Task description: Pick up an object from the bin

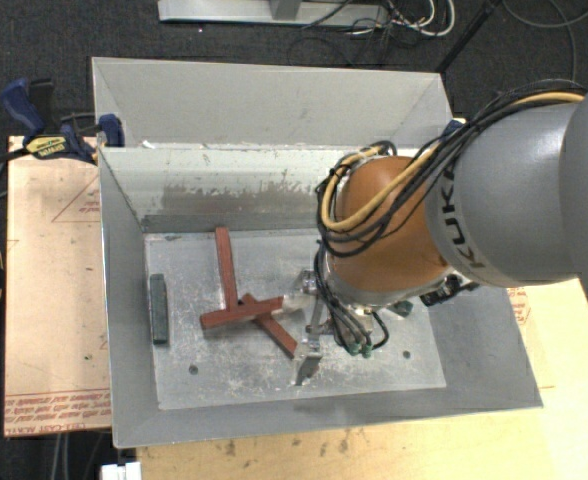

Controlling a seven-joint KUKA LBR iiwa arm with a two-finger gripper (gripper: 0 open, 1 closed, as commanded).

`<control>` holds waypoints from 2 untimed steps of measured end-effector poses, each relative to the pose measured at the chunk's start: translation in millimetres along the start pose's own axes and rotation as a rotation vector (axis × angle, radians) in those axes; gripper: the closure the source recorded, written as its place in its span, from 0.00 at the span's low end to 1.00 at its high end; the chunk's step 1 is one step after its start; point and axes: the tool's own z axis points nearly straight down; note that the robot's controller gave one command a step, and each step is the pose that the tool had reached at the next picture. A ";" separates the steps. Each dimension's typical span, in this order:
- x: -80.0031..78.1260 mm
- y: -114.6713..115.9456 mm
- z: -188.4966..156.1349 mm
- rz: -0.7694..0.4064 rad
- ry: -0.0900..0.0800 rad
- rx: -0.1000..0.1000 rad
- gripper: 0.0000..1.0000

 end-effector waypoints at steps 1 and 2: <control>-18.4 -21.1 76.1 0.163 0.000 -0.005 0.00; -15.4 -13.1 72.8 0.205 -0.006 0.000 0.00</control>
Offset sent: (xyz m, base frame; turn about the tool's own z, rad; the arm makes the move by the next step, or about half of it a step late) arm 0.0094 -0.0117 -0.0785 0.2102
